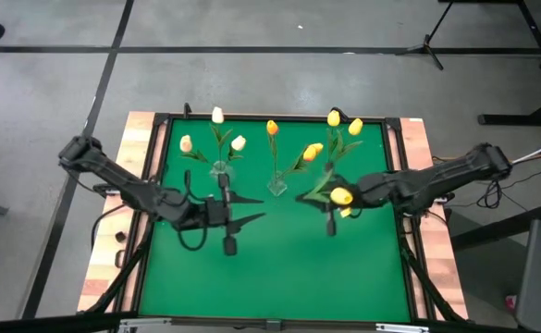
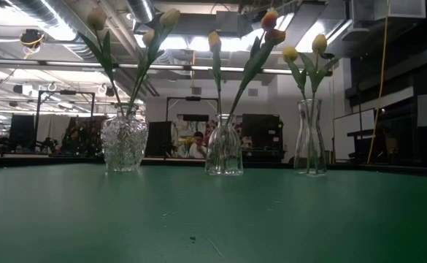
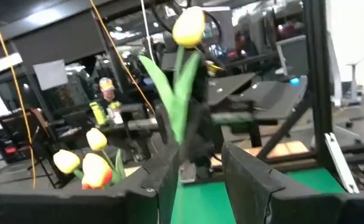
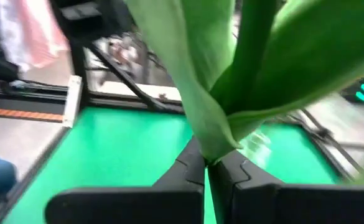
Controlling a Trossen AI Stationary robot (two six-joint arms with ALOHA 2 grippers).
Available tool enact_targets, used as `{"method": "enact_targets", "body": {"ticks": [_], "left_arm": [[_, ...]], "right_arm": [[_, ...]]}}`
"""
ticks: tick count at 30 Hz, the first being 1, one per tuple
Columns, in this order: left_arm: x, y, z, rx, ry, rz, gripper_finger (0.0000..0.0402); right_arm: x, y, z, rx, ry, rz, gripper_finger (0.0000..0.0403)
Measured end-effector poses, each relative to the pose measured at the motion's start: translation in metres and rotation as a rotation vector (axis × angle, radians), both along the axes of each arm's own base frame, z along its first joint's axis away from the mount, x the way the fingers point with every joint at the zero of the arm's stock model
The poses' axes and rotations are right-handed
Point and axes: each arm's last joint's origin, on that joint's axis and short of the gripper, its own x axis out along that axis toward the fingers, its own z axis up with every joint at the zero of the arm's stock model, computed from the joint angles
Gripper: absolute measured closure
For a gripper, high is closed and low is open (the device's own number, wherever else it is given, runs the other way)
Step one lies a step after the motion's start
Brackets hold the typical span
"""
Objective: Sort flowers into vase by color
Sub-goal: Put the yellow flower into the right transparent vase
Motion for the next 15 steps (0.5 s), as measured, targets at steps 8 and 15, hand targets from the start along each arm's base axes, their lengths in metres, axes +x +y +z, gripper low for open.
{"method": "enact_targets", "body": {"ticks": [8,15], "left_arm": [[-0.036,-0.004,0.016,-0.025,0.053,-0.053,0.0282],[-0.044,-0.002,0.012,-0.026,0.119,-0.015,0.0282]], "right_arm": [[-0.073,-0.029,0.018,0.088,0.117,-0.288,0.0402],[-0.107,-0.043,0.016,0.108,0.159,-0.491,0.0402]]}}
